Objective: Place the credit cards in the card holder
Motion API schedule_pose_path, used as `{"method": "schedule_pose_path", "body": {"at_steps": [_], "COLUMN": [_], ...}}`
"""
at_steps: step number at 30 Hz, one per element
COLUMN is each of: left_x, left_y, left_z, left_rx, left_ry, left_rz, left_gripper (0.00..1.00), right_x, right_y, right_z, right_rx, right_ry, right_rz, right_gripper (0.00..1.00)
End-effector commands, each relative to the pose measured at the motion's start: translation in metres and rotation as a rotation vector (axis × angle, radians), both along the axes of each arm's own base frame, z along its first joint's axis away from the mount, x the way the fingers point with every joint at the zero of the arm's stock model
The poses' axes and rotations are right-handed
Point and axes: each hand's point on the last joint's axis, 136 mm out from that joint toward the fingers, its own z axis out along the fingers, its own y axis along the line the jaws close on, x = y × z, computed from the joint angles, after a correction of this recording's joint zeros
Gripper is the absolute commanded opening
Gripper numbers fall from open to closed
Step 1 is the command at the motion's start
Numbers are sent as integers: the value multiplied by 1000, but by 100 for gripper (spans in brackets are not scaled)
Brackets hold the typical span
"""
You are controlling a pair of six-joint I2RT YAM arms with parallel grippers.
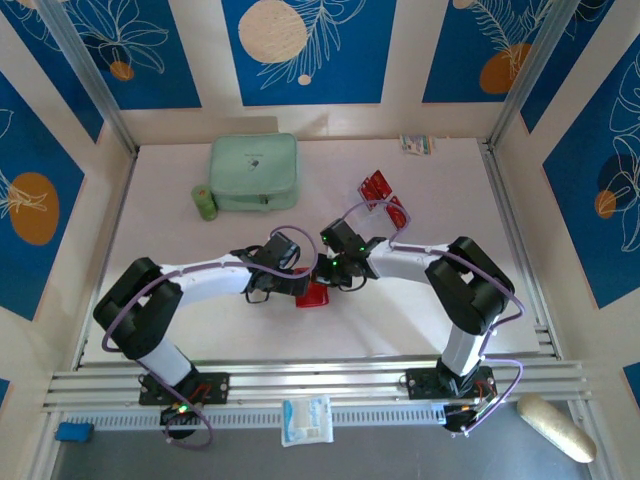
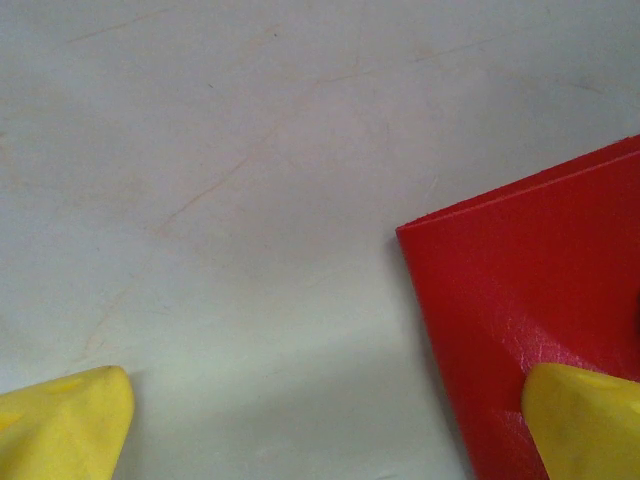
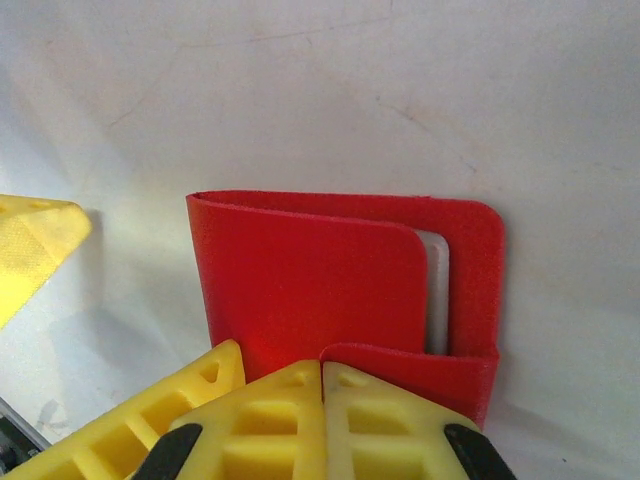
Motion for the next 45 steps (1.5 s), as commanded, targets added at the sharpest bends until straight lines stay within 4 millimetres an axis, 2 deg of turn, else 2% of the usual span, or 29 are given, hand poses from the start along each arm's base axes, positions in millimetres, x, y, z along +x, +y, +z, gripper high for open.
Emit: {"method": "schedule_pose_path", "body": {"at_steps": [1,6,13,18,22,26,28,31,35,40,45], "left_x": [-20,-20,-20,-18,-16,-13,-12,-9,-5,-1,2], "left_y": [17,15,15,14,11,8,6,4,0,-3,-5], "left_z": [-13,-13,-14,-13,-9,-2,2,11,25,38,41], "left_rx": [77,69,75,69,63,50,43,26,2,-11,-9], "left_ry": [71,71,74,72,67,58,53,39,14,-10,-16], "left_rz": [-7,-9,-11,-9,-12,-10,-11,-7,-3,-2,-7], "left_gripper": [100,100,100,100,100,100,100,100,100,100,100], "right_x": [-90,-92,-70,-46,-24,-2,5,12,14,10,2], "right_y": [-74,-70,-38,-15,4,18,21,15,-8,-36,-49], "right_z": [-91,-90,-63,-31,0,37,56,77,87,88,80], "right_rx": [-345,-285,-164,-70,17,116,154,190,198,200,156], "right_ry": [309,325,271,213,157,89,52,13,-9,-26,-26], "right_rz": [27,4,35,51,75,90,94,80,30,-29,-43], "right_gripper": [0,0,0,0,5,13,23,37,44,46,46]}}
